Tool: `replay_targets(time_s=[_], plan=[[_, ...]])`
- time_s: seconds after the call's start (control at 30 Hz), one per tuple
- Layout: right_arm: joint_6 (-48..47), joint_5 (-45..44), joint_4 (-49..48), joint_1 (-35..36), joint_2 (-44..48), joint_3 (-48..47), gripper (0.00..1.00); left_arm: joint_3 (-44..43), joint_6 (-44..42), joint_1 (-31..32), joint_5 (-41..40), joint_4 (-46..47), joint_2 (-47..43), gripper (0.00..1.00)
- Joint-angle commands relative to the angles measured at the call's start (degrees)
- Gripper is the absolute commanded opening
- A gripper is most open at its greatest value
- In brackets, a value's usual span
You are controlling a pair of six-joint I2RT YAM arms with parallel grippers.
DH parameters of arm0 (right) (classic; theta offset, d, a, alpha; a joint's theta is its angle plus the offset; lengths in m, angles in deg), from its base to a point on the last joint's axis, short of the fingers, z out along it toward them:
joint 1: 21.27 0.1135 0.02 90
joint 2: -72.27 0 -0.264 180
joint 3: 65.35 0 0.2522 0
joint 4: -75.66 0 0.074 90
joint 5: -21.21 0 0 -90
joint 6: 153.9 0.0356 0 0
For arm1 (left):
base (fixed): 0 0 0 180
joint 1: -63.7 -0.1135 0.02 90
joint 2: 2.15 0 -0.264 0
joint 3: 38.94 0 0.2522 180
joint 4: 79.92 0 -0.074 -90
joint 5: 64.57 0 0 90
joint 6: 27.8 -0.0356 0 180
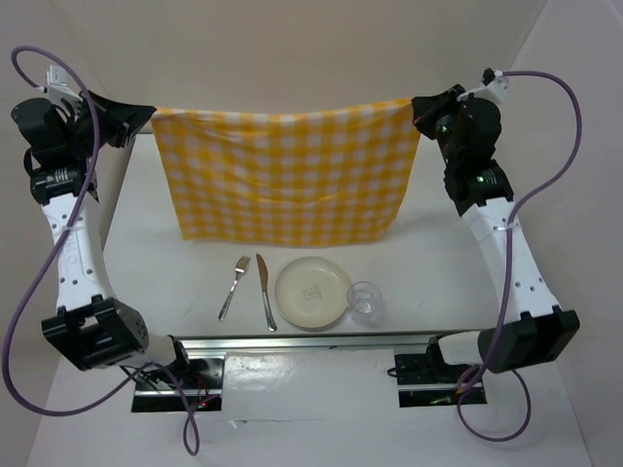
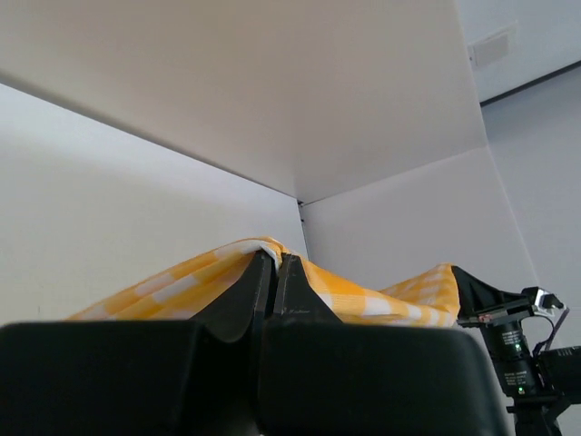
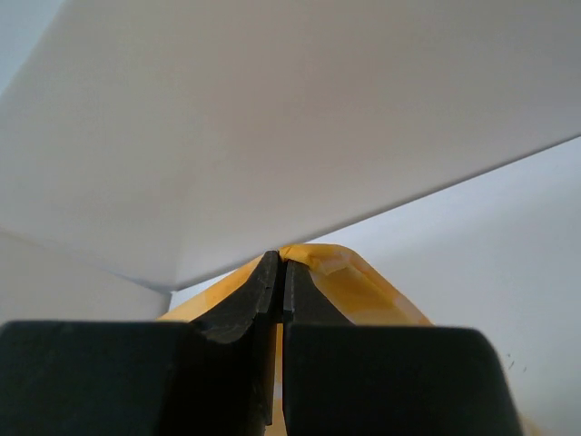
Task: Set the dinner table for one person
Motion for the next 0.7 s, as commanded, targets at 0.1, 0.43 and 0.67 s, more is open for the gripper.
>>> replay_targets(time_s=[0.1,0.43,0.67], plan=[[-3.8,-0.2,-4.2,-2.2,-15.2,-14.8,0.00,-15.2,-1.8,3.8,1.3,1.1,15.1,0.00],[-3.6,4.9,-3.1,-6.7,-36.3,-47.0,0.00,-49.9,5.4,6.5,5.0,4.1,39.8,0.00],[-3.0,5.4,-6.9,-7.8,-29.8,-37.5,0.00,-41.3,8.8,4.9,6.7,11.3,37.8,0.00]])
